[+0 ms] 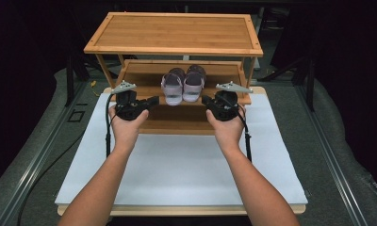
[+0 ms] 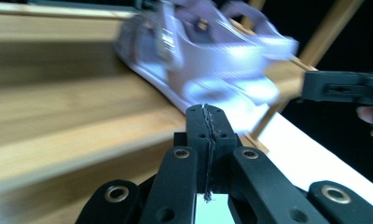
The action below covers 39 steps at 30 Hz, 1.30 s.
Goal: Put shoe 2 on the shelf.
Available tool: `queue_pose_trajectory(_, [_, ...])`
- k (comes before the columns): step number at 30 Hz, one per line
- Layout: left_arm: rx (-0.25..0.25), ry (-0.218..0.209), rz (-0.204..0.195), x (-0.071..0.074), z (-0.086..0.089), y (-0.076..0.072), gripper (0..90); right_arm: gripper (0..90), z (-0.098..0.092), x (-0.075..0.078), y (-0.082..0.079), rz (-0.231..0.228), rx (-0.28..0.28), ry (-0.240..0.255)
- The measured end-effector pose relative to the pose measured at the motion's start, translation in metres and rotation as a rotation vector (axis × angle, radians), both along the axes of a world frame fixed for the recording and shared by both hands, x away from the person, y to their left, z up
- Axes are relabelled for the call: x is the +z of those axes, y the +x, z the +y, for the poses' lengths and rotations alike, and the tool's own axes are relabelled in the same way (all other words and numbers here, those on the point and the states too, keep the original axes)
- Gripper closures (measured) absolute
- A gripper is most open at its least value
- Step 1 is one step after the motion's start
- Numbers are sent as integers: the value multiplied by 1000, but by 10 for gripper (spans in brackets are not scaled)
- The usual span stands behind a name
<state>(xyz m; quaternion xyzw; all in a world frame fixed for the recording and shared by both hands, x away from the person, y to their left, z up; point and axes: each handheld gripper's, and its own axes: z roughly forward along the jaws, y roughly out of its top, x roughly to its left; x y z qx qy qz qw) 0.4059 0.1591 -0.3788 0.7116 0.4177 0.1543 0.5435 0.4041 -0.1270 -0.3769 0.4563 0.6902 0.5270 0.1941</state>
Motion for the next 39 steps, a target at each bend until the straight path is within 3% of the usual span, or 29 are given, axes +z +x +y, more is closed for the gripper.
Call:
queue_pose_trajectory(1, [-6, 6, -2, 0, -3, -2, 900, 900, 7, -2, -4, -9, -71, -44])
queue_pose_trajectory(4, [-30, 23, -5, -1, -9, -3, 899, 900, 13, -4, -6, -16, -40, -48])
queue_pose_trajectory(5, [-36, 46, -4, -3, -16, -3, 899, 900, 19, -7, -5, -14, -7, -44])
queue_pose_trajectory(9, [-22, 86, -10, -7, -25, -1, 899, 900, 26, -10, 1, -2, 3, -40])
queue_pose_trajectory(18, [7, 69, -1, -7, -29, 8, 899, 900, 26, -13, 9, 5, -24, -31])
queue_pose_trajectory(21, [11, 73, 23, -4, -33, 17, 899, 900, 27, -12, 9, 2, -48, -45])
queue_pose_trajectory(22, [13, 76, 25, -3, -34, 18, 899, 900, 25, -12, 10, 7, -31, -30])
queue_pose_trajectory(23, [13, 79, 27, -3, -34, 19, 899, 900, 25, -13, 10, 7, -65, -40])
queue_pose_trajectory(25, [10, 78, 31, -4, -36, 22, 899, 900, 22, -12, 11, 17, -35, -17])
queue_pose_trajectory(29, [19, 66, 41, -8, -39, 26, 899, 900, 20, -11, 12, 17, -46, -24])
queue_pose_trajectory(35, [21, 49, 36, -10, -36, 23, 895, 900, 17, -12, 9, 14, -57, -21])
queue_pose_trajectory(39, [10, 49, 25, -9, -32, 16, 886, 900, 12, -10, 2, -2, -36, -4])
